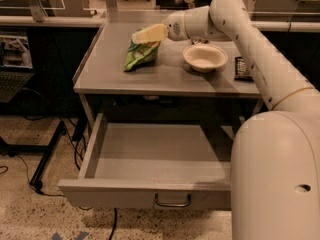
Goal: Place green rice chip bag into top drawer
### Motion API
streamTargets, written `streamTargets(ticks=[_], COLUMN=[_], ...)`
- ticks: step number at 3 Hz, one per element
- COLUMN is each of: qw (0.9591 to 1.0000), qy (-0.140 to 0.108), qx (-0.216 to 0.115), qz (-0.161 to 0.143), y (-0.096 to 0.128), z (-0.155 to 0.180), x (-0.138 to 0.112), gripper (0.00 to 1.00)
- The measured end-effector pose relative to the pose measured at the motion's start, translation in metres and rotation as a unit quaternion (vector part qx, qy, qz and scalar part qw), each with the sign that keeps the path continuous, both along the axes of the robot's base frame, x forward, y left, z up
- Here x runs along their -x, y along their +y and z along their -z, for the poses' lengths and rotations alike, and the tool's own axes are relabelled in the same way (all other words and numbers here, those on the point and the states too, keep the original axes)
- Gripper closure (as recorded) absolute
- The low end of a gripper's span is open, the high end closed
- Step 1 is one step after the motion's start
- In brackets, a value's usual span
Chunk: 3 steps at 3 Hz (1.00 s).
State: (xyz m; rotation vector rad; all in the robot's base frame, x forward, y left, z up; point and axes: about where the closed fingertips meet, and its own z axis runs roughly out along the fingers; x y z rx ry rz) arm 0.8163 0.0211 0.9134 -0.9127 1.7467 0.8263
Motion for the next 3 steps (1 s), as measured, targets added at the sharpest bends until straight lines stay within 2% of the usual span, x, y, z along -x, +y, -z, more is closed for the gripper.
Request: streamTargets(ticks=[1, 2, 3], qw=[0.9992, 0.9991, 0.9991], qy=[0.001, 0.002, 0.002], qx=[0.034, 0.036, 0.036], qz=[0.023, 0.024, 0.024], y=[0.0072, 0.0079, 0.008], z=[0.0077, 0.0102, 0.0103], x=[-0.0034, -0.0034, -0.0034], gripper=[0.0, 0.19, 0.42])
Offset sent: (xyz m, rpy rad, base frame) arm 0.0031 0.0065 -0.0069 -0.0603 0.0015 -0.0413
